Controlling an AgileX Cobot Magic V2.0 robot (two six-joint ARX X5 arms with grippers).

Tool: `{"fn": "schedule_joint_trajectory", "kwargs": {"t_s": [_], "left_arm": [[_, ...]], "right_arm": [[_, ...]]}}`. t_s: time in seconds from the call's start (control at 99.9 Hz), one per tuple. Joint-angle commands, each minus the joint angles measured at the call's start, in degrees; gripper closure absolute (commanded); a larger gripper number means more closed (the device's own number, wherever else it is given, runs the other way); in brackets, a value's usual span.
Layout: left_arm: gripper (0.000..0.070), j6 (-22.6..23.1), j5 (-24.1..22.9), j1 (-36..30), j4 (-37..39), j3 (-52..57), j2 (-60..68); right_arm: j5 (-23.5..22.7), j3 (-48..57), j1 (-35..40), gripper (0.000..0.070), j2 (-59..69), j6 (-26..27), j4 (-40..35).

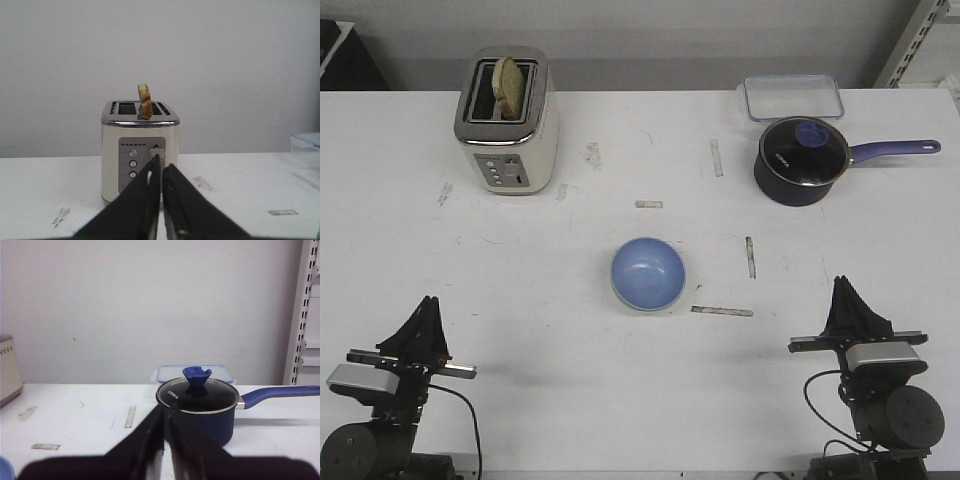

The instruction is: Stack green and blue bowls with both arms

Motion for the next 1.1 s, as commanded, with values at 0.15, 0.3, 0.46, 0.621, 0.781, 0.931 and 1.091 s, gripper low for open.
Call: {"fn": "schedule_joint_trajectory", "kwargs": {"t_s": [0.15,0.3,0.46,0.621,0.781,0.931,1.091], "left_arm": [[0.0699,4.22,-3.91,-1.18,0.76,-4.02,-0.31],[0.0699,4.17,-3.91,-0.59,2.47,-7.98,-1.33],[0.0699,4.02,-3.87,0.57,2.86,-11.76,-2.73],[0.0699,3.93,-3.85,1.36,4.42,-14.62,-2.73],[0.0699,1.84,-3.8,1.51,8.59,-18.18,-2.73],[0.0699,1.9,-3.89,1.53,7.58,-18.18,-2.73],[0.0699,1.86,-3.87,1.51,7.54,-18.18,-2.73]], "right_arm": [[0.17,0.13,0.09,0.0689,-0.02,-0.31,0.72],[0.15,0.13,0.09,0.0689,0.0,-0.31,0.72],[0.15,0.13,0.09,0.0689,0.0,-0.31,0.7],[0.15,0.11,0.09,0.0689,0.0,-0.31,0.7],[0.15,0.13,0.09,0.0689,0.0,-0.31,0.68],[0.15,0.11,0.09,0.0689,0.0,-0.31,0.7],[0.15,0.13,0.09,0.0689,0.0,-0.31,0.72]]}}
